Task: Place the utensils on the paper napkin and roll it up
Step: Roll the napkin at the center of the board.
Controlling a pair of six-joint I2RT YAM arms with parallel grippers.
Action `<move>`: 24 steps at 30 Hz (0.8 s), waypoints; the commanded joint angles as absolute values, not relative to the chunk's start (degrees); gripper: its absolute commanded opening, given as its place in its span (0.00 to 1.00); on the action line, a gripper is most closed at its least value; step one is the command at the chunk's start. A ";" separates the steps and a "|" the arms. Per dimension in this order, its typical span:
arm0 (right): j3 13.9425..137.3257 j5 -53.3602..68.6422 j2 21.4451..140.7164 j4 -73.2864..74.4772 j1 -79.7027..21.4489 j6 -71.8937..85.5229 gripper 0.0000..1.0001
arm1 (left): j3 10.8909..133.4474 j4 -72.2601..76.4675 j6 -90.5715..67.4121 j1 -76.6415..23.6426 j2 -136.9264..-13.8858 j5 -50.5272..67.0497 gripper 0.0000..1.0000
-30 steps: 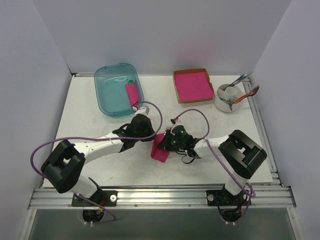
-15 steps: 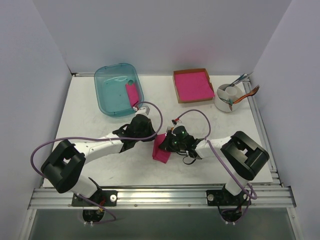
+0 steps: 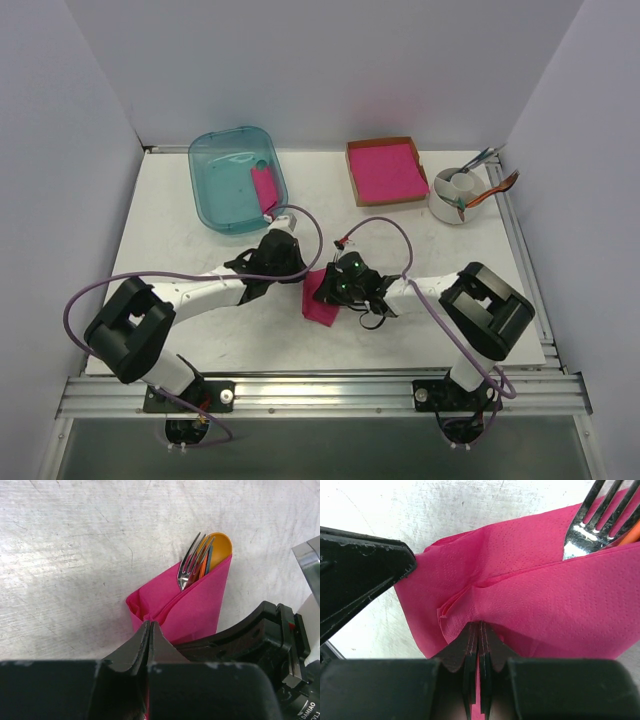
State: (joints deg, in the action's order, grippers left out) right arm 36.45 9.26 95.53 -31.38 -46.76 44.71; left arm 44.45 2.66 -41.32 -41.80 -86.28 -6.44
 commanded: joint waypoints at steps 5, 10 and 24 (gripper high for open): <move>39.81 5.80 93.52 -25.67 -47.02 42.80 0.02 | 45.79 3.43 -39.20 -41.66 -85.69 -8.17 0.02; 39.55 2.04 90.53 -24.26 -47.11 42.45 0.02 | 45.27 3.69 -39.37 -41.75 -85.78 -8.09 0.02; 34.63 0.44 86.05 -24.43 -47.02 43.94 0.02 | 45.35 4.40 -38.94 -43.77 -84.64 -9.58 0.02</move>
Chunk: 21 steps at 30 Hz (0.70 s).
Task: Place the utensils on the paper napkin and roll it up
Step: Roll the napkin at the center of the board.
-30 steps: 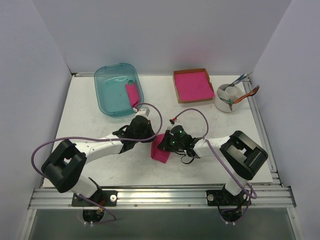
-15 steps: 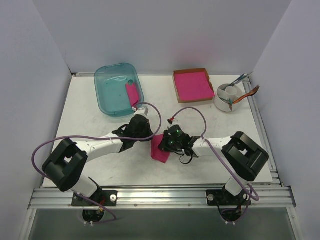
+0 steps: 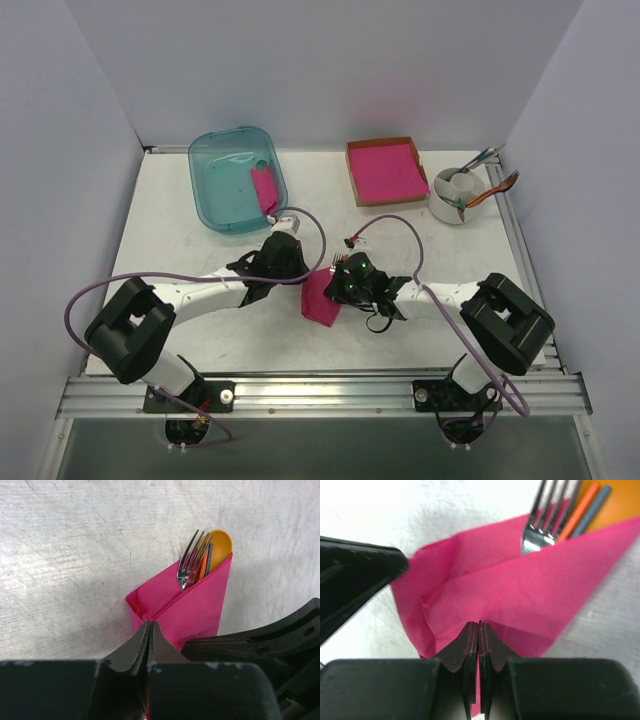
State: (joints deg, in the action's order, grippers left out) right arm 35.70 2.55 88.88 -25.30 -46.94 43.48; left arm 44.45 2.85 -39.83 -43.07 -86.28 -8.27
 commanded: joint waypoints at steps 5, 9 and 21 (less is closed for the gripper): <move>34.45 1.06 87.10 -24.96 -47.11 43.24 0.02 | 45.70 4.04 -38.58 -44.56 -84.11 -10.19 0.02; 34.19 1.40 89.03 -26.10 -47.11 43.15 0.02 | 46.23 3.26 -38.58 -45.87 -83.24 -10.72 0.02; 32.87 2.46 90.53 -28.74 -47.02 43.77 0.01 | 49.22 1.84 -40.78 -49.48 -82.88 -11.16 0.02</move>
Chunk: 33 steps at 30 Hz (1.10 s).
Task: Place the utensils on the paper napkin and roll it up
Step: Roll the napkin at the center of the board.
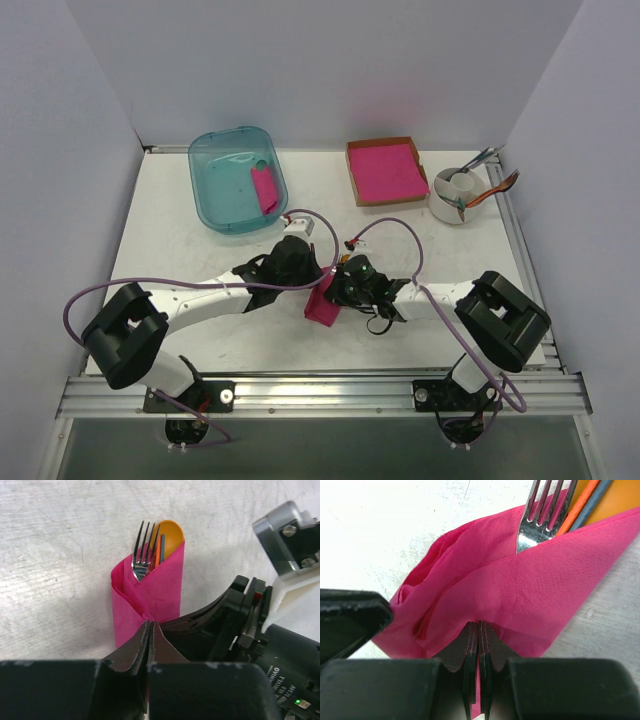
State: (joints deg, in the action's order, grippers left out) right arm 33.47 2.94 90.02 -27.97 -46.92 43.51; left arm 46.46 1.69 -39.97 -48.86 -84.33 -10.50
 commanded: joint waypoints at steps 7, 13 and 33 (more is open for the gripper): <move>31.82 2.64 90.79 -30.14 -46.58 44.30 0.01 | 48.78 4.13 -44.64 -51.32 -82.88 -10.63 0.02; 31.11 3.69 90.70 -31.46 -45.88 44.56 0.01 | 47.82 5.97 -47.11 -53.26 -83.76 -10.28 0.02; 26.63 5.63 81.66 -32.70 -40.61 47.90 0.05 | 44.12 10.99 -48.52 -54.49 -85.96 -12.22 0.02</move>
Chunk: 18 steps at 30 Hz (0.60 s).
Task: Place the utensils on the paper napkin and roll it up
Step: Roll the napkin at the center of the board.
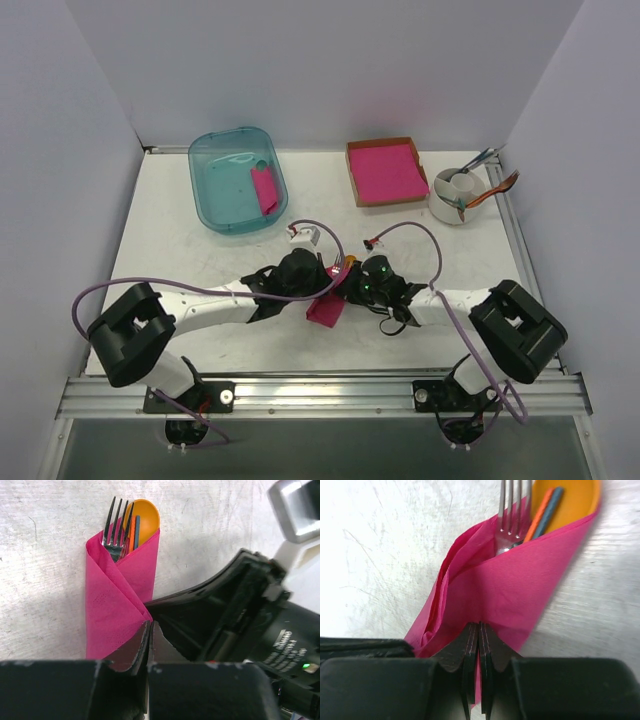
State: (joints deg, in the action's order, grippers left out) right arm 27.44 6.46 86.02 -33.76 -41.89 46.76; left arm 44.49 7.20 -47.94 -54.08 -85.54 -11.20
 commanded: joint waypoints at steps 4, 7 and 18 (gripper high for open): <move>26.37 5.98 78.32 -30.94 -38.33 47.81 0.06 | 43.95 11.60 -48.43 -54.49 -86.48 -12.39 0.02; 26.37 5.97 76.64 -28.39 -37.18 47.99 0.07 | 43.95 12.30 -48.34 -54.75 -87.01 -12.13 0.02; 25.58 16.24 73.92 -25.93 -29.72 51.68 0.39 | 44.12 16.43 -48.25 -57.39 -90.35 -12.57 0.02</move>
